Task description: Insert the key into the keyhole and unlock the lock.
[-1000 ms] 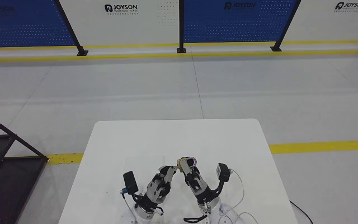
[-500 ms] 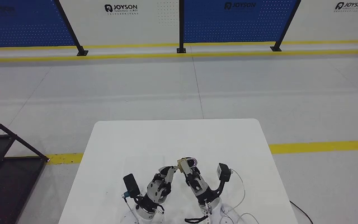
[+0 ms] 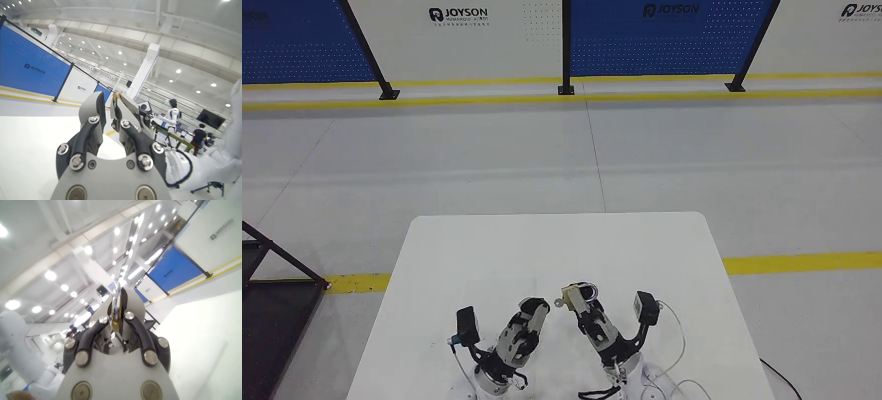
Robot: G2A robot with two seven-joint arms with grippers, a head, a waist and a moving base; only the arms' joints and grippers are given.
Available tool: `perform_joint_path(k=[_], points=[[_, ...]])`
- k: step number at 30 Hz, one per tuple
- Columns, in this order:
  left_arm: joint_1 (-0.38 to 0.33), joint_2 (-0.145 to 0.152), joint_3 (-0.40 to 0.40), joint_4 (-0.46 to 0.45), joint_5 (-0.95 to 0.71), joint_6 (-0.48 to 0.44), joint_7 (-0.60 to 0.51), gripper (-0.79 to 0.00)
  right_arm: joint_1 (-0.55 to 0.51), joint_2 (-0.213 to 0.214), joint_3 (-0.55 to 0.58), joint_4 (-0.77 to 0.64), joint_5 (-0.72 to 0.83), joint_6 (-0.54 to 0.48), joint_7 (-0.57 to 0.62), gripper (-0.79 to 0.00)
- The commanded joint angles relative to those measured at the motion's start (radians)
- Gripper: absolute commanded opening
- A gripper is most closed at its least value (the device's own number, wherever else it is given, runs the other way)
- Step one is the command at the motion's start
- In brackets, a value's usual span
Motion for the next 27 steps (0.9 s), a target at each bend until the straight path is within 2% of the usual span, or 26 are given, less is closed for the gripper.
perform_joint_path(k=[1, 2, 3, 6, 9, 11, 15, 21, 23, 27], points=[[0.01, 0.009, -0.018, -0.006, -0.046, -0.068, -0.057, -0.69, -0.001, 0.002, 0.004, -0.001, 0.0, -0.006, 0.009, -0.785], [0.015, 0.013, -0.024, -0.009, -0.071, -0.095, -0.084, -0.748, -0.001, 0.003, 0.005, -0.002, 0.001, -0.008, 0.014, -0.785], [0.02, 0.017, -0.028, -0.008, -0.1, -0.128, -0.119, -0.751, -0.002, 0.004, 0.006, -0.002, 0.001, -0.007, 0.02, -0.785], [0.028, 0.028, -0.043, -0.016, -0.194, -0.178, -0.217, -0.699, -0.002, 0.006, 0.007, -0.004, 0.003, -0.007, 0.031, -0.785], [0.027, 0.039, -0.046, -0.031, -0.289, -0.178, -0.324, -0.557, -0.002, 0.006, 0.005, -0.006, 0.004, -0.002, 0.038, -0.785], [0.025, 0.045, -0.055, -0.037, -0.335, -0.171, -0.38, -0.548, -0.001, 0.007, 0.005, -0.006, 0.005, -0.001, 0.041, -0.785], [0.018, 0.052, -0.055, -0.051, -0.401, -0.145, -0.466, -0.477, 0.0, 0.007, 0.002, -0.007, 0.007, 0.002, 0.048, -0.785], [0.008, 0.056, -0.05, -0.069, -0.457, -0.13, -0.537, -0.508, 0.001, 0.008, -0.004, -0.007, 0.007, 0.006, 0.059, -0.785], [0.007, 0.057, -0.049, -0.075, -0.469, -0.126, -0.55, -0.493, 0.002, 0.009, -0.006, -0.008, 0.006, 0.008, 0.062, -0.785], [0.006, 0.059, -0.047, -0.083, -0.481, -0.123, -0.569, -0.539, 0.002, 0.009, -0.008, -0.008, 0.003, 0.013, 0.063, -0.785]])
